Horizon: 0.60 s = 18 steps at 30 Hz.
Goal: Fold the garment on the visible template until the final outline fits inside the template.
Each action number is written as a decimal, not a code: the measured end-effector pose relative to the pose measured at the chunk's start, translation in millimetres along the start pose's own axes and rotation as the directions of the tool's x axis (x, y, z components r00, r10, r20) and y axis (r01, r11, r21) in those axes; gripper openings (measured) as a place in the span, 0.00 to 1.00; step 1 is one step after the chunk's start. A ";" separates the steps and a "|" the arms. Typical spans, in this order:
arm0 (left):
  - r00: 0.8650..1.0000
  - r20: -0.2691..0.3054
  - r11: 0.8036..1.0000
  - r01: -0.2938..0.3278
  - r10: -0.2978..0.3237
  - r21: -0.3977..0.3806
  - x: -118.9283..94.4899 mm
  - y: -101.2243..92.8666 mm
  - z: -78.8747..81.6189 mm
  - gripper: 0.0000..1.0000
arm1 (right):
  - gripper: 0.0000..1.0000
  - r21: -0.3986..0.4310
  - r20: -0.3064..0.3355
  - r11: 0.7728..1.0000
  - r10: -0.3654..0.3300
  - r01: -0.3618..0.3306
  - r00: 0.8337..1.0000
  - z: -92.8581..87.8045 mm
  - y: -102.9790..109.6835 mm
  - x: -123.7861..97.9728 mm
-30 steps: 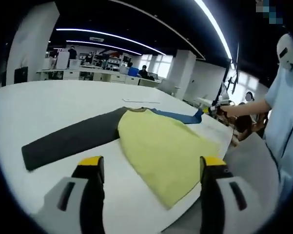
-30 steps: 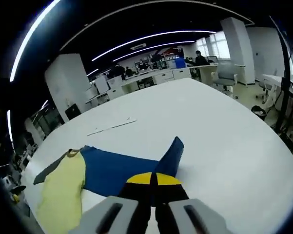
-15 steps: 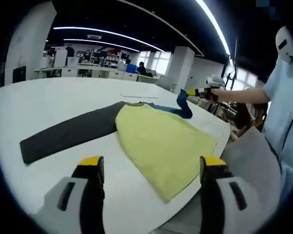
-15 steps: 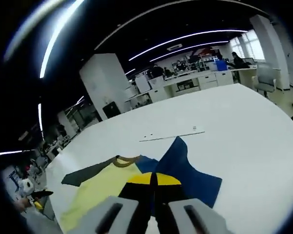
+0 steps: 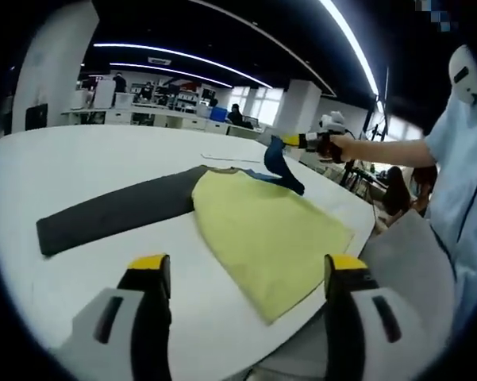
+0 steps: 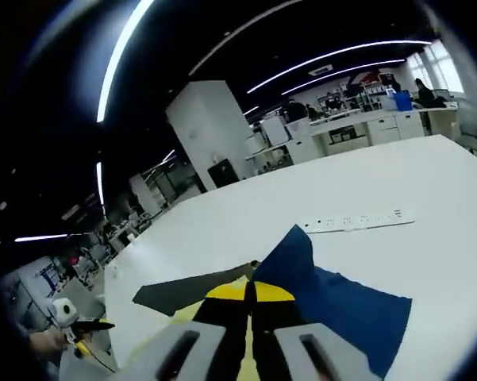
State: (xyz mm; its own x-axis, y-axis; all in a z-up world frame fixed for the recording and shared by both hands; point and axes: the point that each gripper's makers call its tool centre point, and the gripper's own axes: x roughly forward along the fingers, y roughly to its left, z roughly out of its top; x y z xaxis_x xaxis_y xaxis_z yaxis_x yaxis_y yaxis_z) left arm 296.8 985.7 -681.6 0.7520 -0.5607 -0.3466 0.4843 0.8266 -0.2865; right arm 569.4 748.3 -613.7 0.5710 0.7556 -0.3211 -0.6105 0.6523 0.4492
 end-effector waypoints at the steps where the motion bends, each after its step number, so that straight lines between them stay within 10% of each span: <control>1: 1.000 0.001 1.000 0.000 0.000 -0.001 -0.4 -0.4 -0.3 0.76 | 0.00 -0.005 -0.003 1.000 0.013 -0.013 1.000 0.1 5.5 4.3; 18: 1.000 0.001 0.999 -0.014 0.014 -0.030 -7.6 0.1 -4.8 0.75 | 0.00 -0.042 -0.063 0.987 0.155 -0.158 0.986 -28.0 91.8 85.2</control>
State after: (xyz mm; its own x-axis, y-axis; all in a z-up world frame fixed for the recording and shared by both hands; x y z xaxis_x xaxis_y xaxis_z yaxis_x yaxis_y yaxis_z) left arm 289.0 989.8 -683.3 0.7590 -0.5489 -0.3501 0.4600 0.8327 -0.3082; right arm 546.6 874.2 -623.1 0.4337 0.8498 -0.2995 -0.7154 0.5268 0.4590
